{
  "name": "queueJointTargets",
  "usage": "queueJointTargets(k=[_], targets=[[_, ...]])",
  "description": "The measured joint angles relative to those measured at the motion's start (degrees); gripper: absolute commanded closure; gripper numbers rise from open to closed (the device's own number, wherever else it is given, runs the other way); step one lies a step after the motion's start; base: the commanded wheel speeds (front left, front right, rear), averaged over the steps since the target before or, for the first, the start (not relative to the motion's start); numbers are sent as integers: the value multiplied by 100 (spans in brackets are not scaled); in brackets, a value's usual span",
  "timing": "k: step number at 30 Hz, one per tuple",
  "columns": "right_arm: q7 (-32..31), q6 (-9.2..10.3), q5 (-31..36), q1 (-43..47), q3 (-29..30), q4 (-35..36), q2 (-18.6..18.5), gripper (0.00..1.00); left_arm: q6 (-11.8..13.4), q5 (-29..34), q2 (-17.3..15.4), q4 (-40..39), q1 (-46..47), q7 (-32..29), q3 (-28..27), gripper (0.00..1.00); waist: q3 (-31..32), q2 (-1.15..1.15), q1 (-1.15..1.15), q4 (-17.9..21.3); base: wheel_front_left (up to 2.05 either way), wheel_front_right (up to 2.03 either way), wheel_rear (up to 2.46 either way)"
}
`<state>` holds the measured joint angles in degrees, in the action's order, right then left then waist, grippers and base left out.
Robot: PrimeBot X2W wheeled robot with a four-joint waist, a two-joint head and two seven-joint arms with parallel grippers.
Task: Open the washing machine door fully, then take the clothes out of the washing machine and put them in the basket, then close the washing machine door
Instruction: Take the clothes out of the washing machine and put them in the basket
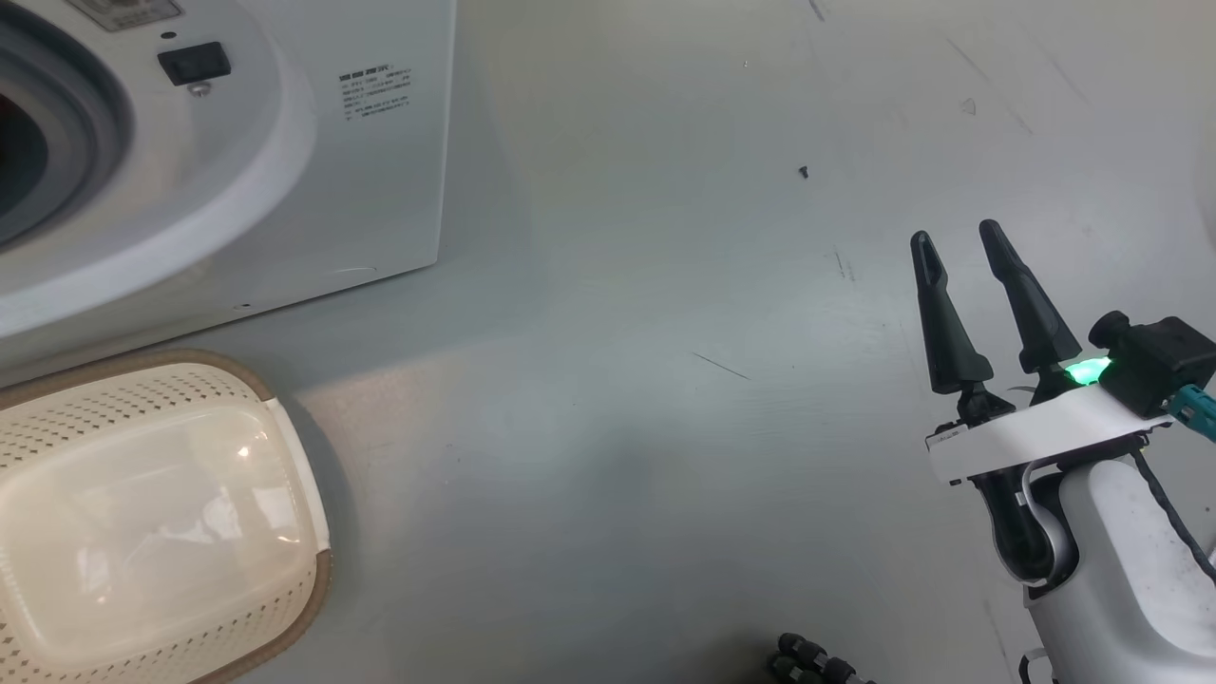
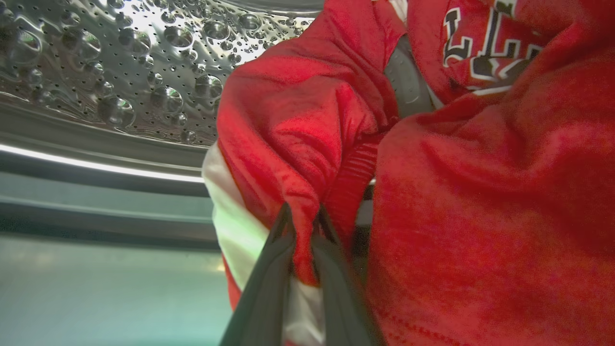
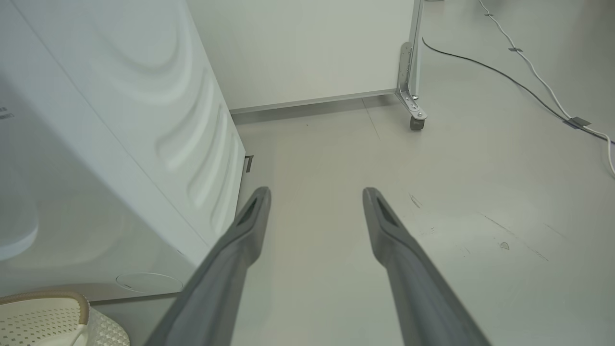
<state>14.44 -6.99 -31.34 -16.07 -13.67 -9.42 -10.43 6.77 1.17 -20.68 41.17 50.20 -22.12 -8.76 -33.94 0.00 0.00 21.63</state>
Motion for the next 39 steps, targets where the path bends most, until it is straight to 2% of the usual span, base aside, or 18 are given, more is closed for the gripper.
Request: queueJointTargets(k=[9, 21, 39], targets=[[0, 0, 20, -2, 71, -18, -51, 0, 0, -15, 264, 56, 0, 525, 42, 100, 158, 0, 0, -172, 0, 0, 0], [0, 0, 78, 4, 127, -46, -140, 0, -20, -174, 757, 62, -72, 1613, 245, 100, 585, 0, 0, -520, 0, 0, 0], [0, 0, 219, 491, 213, -214, -216, 0, -389, -556, 1346, 261, -1037, 2825, 304, 100, 1555, 0, 0, -1281, 0, 0, 0]])
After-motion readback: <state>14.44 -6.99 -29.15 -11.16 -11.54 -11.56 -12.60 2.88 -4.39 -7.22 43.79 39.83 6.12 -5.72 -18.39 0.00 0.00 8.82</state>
